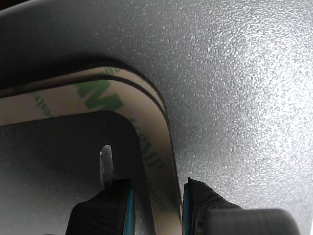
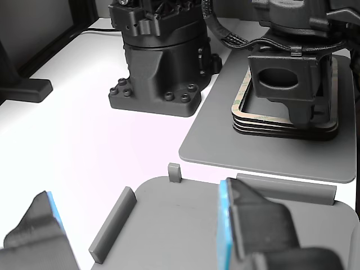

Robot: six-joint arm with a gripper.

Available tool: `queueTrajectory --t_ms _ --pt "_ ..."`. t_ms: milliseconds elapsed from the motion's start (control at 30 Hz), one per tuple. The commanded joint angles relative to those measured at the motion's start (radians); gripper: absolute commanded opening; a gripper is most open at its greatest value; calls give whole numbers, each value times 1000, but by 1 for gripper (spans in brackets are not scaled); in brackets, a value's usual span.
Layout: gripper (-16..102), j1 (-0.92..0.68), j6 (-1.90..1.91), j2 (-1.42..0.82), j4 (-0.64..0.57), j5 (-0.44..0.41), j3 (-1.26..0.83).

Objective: Move top rectangular frame to the holder.

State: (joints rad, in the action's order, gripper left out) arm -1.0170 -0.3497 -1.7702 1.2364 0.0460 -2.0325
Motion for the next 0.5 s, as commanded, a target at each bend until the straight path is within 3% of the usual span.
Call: queueTrajectory --t_ms 0,200,333,400,467 --pt "39 8 0 -17 -6 -3 12" --pt "34 8 3 -23 -9 -8 5" --pt "14 8 21 -25 -8 -23 5" --pt "-6 8 41 -25 -8 -38 5" --pt "-10 8 23 -20 -5 -37 11"
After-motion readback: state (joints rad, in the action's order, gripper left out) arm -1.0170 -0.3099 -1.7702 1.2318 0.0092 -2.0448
